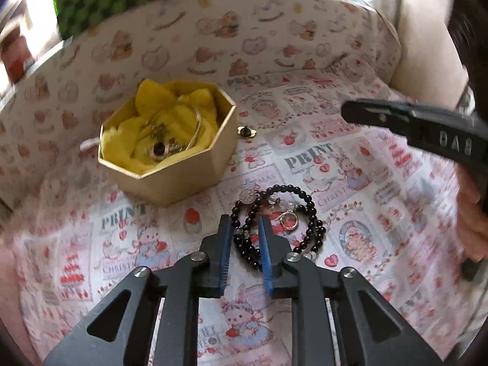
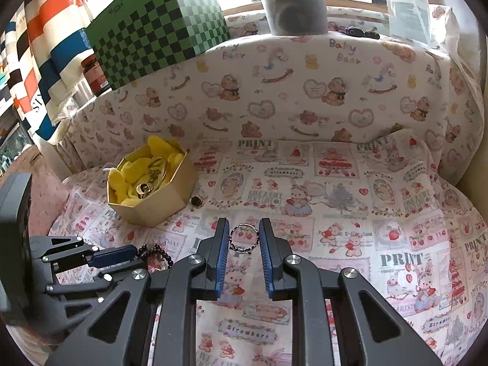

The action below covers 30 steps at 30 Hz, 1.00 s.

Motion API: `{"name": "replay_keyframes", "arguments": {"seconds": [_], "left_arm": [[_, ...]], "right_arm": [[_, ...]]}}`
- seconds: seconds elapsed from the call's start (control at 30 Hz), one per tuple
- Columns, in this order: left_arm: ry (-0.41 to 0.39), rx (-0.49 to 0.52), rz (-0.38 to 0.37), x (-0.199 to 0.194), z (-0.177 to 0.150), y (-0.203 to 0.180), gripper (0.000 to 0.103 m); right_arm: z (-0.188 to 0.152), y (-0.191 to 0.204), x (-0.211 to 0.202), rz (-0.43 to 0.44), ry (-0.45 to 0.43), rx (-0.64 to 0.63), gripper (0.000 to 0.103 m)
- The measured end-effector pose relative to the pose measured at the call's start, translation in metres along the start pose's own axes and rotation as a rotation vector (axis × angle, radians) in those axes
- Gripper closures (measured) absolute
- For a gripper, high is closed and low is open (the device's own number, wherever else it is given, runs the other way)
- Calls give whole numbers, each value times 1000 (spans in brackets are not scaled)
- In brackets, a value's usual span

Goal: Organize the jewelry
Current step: 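Lift the black bead bracelets with the left gripper and lower them into the gold box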

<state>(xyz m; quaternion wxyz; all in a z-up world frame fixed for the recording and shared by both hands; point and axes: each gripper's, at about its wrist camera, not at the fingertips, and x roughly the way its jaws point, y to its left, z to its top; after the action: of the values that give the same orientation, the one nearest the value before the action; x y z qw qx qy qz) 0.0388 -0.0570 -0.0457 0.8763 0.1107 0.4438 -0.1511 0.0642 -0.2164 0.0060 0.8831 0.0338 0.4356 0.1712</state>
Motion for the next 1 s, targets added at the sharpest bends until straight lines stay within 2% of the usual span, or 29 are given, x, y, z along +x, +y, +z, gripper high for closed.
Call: {"name": "replay_keyframes", "arguments": {"seconds": [0.03, 0.07, 0.13, 0.2, 0.3, 0.53, 0.63, 0.73, 0.87, 0.93, 1.0], "left_arm": [[-6, 12, 13, 1, 0, -3, 87], [-5, 9, 1, 1, 0, -3, 93], [-3, -21, -33, 1, 0, 2, 93], [-25, -19, -29, -2, -3, 4, 93], [-126, 0, 9, -22, -6, 5, 93], [-368, -91, -49, -74, -5, 26, 93], [-453, -124, -80, -90, -5, 36, 93], [-515, -160, -78, -103, -5, 49, 93], [-560, -197, -82, -110, -3, 65, 93], [-528, -185, -63, -105, 2, 71, 93], [-514, -242, -17, -99, 4, 80, 93]], "right_arm": [[0, 1, 0, -2, 1, -2, 82], [0, 1, 1, -4, 1, -2, 82], [-1, 0, 0, -8, 0, -1, 82], [0, -1, 0, -12, -2, 5, 82], [0, -3, -3, -6, -7, 13, 82], [0, -3, -6, -7, -12, 18, 82], [0, -3, -5, -6, -9, 18, 82], [0, -2, -5, -8, -13, 15, 82], [0, -2, -4, -8, -11, 15, 82], [1, 0, -4, 0, -6, 14, 82], [1, 1, -6, 16, -7, 10, 82]]}}
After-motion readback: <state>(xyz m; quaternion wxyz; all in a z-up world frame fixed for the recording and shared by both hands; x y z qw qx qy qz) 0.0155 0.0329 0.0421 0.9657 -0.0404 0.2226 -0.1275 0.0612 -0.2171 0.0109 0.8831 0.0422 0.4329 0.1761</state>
